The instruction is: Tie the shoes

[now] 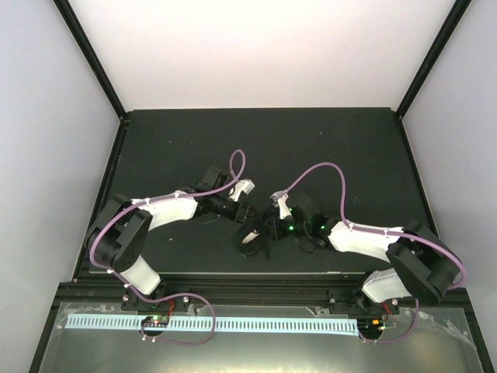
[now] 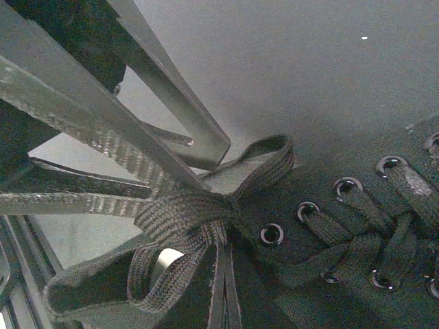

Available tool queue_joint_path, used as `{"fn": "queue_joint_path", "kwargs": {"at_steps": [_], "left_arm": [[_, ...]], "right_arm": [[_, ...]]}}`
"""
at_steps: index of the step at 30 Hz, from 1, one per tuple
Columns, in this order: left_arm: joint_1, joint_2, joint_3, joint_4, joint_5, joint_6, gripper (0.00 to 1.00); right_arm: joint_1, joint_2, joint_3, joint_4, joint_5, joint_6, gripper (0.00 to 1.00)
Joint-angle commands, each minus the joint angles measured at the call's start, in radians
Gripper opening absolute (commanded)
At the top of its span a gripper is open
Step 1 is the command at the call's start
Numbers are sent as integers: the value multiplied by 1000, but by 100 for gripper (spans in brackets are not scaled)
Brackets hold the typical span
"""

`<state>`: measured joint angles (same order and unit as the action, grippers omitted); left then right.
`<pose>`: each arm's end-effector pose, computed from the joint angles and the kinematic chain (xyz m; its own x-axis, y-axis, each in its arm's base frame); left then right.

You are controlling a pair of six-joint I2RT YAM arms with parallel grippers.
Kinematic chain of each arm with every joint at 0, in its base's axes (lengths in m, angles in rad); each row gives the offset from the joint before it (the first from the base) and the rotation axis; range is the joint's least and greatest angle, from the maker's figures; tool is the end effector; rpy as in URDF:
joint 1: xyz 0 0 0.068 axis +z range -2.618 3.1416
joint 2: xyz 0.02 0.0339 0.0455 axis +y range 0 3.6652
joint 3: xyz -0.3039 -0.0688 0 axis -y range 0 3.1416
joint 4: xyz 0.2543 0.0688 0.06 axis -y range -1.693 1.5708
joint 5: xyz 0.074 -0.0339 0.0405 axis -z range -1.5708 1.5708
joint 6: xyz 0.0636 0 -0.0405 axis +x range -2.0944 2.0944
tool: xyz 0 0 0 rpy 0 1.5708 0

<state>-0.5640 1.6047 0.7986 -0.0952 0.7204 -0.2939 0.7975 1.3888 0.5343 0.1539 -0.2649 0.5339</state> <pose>0.2524 -0.2093 0.1798 -0.8509 0.2806 -0.4441 0.5237 0.5199 -0.6749 0.1842 0.2125 0.1727 -0.8102 -0.1270 -0.5722 -0.4857 0.6918 0.5343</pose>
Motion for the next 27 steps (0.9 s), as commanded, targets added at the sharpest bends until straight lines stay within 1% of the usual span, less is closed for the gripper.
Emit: {"fn": "queue_joint_path", "kwargs": {"at_steps": [1,10,27], "left_arm": [[4,33,47,33,47,1,32],[1,64,59,48,76,-7,35],[0,110,73,65,109,-24,34]], "right_arm": [[5,10,-4,18,20,2,2],[6,15,-2,20,16,0,2],[6,15,-3,24,16,2,1]]}}
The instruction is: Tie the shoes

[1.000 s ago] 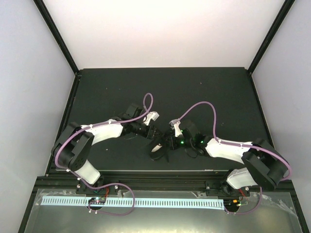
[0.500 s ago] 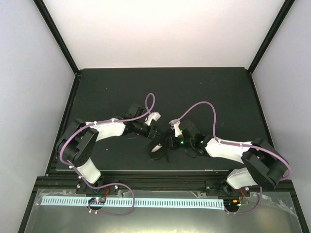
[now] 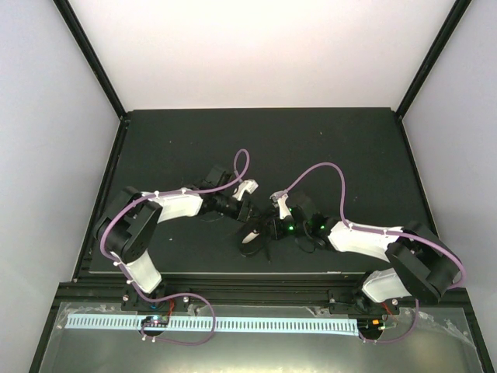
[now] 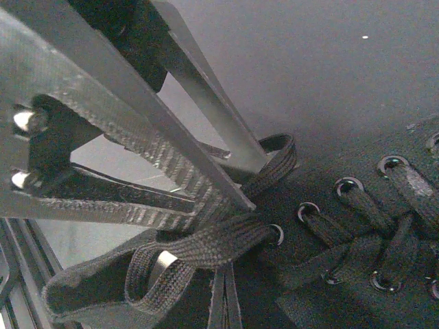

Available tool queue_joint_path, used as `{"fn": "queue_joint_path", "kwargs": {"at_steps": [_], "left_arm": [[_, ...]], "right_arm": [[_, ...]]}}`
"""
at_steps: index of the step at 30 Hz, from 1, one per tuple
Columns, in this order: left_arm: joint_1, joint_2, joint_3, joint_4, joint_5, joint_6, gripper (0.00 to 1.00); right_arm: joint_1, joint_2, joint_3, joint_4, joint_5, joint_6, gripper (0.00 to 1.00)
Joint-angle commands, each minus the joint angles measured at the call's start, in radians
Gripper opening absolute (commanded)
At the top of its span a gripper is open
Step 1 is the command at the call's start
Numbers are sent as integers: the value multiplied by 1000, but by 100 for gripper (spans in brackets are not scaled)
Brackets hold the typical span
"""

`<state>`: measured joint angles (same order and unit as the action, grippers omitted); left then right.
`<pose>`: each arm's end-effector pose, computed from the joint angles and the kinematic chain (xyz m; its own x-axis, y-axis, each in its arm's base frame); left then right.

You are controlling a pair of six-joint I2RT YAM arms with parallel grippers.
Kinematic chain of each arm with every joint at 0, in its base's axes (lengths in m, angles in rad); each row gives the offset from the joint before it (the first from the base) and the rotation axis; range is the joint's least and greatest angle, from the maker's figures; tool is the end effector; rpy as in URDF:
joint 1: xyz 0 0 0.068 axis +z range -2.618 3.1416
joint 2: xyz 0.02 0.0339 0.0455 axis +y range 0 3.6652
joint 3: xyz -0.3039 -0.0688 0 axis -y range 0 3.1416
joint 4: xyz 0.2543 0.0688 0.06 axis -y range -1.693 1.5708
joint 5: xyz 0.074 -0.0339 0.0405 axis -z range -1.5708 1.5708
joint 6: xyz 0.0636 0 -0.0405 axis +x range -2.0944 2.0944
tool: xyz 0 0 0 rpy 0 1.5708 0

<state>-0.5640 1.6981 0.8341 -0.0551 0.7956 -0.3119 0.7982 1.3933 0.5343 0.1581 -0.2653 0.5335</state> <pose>0.2641 -0.2208 0.1663 -0.8667 0.2941 -0.4030 0.4984 0.4729 -0.7266 0.1844 0.2131 0.1720 -0.8102 -0.1281 -0.5721 -0.4865 0.6913 0.5343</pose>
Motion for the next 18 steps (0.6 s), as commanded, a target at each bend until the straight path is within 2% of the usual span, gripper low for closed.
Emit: {"fn": "queue_joint_path", "kwargs": {"at_steps": [1,8,10,18], "left_arm": [[-1,17,36,27,36,-7,32],[-2,7,25,55,44,-24,2],[0,-1,16,67,40,-32,2],[0,-8,6,72,33,-38,2]], "right_arm": [[6,12,-3,19,18,2,2],[4,-2,-6,2,31,4,2],[5,-28,-2,-31,51,-1,5],[11,-207,-1,-220,158,-78,45]]}}
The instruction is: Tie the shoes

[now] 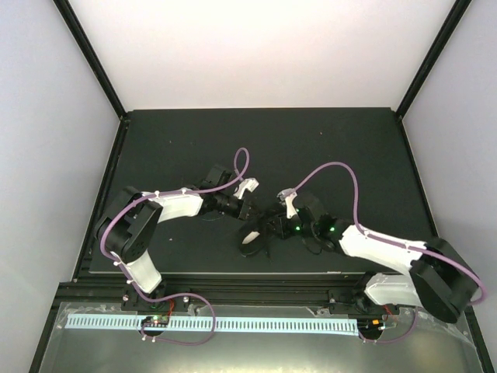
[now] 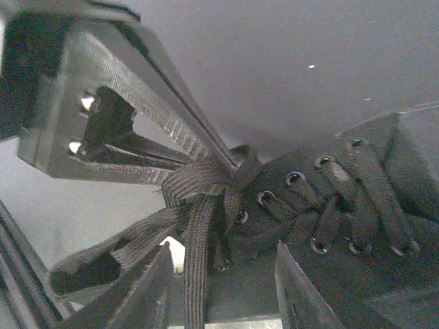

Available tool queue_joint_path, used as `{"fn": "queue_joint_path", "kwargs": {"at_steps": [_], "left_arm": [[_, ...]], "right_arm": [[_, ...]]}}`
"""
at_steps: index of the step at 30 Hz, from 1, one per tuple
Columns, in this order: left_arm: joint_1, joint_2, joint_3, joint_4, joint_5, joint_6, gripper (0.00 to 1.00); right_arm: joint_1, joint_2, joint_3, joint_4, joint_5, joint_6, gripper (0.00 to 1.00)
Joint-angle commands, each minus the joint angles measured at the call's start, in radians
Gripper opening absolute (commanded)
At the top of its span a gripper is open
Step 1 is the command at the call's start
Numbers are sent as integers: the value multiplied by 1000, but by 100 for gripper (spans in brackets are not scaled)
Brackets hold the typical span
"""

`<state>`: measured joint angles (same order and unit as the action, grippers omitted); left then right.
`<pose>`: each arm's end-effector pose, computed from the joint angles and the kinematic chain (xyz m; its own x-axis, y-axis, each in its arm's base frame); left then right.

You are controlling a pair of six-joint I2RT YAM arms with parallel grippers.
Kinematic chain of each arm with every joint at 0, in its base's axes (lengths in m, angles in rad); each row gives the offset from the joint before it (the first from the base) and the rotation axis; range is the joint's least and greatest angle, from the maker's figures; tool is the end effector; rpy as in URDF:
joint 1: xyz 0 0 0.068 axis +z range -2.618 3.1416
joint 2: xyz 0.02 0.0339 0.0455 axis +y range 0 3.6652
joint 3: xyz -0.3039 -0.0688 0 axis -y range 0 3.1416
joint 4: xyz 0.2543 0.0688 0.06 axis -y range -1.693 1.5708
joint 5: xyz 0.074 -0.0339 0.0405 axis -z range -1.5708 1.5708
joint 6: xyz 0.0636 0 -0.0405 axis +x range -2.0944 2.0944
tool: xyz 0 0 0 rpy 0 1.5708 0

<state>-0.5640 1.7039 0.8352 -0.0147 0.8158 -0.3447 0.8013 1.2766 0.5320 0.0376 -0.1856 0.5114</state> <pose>0.2668 -0.2236 0.1684 -0.8705 0.2766 -0.4070 0.4916 0.4522 -0.7442 0.1748 0.1973 0.1875 -0.7874 -0.1215 -0.6044 -0.4796 0.7368 0.4766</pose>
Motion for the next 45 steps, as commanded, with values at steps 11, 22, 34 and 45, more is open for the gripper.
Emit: {"fn": "queue_joint_path", "kwargs": {"at_steps": [11,22,34,45], "left_arm": [[0,-20,5,21,-1,-1,1],[-1,-11,11,18,-1,0,2],[0,-7,16,18,-3,0,2],[-1,-8,15,12,-6,4,1]], "right_arm": [[228,-6,212,-330,382,-216,62],[325,144,299,-345,529,-264,55],[362,204,336,-331,551,-297,50],[371,206,341,-342,617,-261,14]]}}
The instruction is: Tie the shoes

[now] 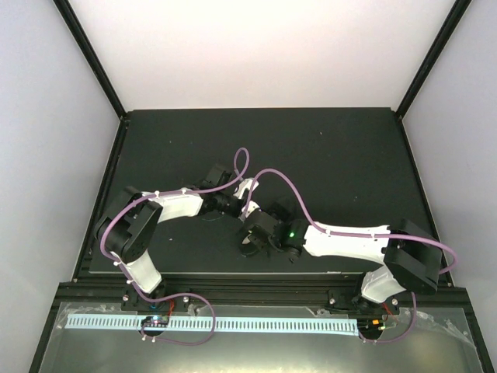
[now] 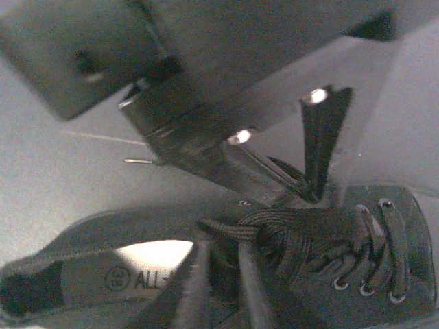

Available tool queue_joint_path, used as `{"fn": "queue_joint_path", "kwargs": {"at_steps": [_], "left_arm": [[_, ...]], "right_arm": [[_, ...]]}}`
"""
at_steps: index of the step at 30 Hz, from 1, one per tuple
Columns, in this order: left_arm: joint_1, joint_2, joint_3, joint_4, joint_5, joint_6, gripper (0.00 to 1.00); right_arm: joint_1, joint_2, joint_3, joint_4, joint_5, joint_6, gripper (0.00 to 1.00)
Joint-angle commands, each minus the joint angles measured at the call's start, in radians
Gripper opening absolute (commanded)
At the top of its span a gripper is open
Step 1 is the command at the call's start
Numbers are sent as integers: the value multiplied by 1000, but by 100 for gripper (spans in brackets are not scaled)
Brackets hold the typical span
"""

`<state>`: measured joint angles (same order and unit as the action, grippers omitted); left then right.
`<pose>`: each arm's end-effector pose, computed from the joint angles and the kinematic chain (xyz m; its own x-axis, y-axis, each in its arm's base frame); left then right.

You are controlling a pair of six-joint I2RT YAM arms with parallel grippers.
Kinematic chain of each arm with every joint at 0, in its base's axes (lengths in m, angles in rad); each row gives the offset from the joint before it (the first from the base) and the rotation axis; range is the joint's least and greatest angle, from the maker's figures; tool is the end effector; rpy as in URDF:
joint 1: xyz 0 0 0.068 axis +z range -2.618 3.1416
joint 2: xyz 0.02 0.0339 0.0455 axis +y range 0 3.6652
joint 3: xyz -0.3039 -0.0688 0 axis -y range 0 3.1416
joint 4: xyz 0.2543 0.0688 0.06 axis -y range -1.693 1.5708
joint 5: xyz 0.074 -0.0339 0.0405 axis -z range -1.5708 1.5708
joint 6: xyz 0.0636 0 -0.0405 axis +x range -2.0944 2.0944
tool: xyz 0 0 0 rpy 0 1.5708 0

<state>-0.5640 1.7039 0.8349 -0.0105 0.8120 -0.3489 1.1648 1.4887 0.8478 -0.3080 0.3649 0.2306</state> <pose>0.2672 -0.2236 0.1685 -0.8713 0.2728 -0.4080 0.4905 0.4548 -0.7433 0.1443 0.2781 0.2040 -0.4899 -0.5990 -0.6334 -0.6822 0.7158 -0.1492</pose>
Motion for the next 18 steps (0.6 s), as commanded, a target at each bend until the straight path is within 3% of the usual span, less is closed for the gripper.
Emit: {"fn": "queue_joint_path", "kwargs": {"at_steps": [1,3,18], "left_arm": [[0,-9,14,8,-5,9,2],[0,-12,13,7,-11,10,2],[43,-9,5,-13,-77,43,2]], "right_arm": [[7,-10,25,0,70,27,7],[6,-21,22,-7,71,40,2],[-64,-257,-229,74,-204,257,2]]}}
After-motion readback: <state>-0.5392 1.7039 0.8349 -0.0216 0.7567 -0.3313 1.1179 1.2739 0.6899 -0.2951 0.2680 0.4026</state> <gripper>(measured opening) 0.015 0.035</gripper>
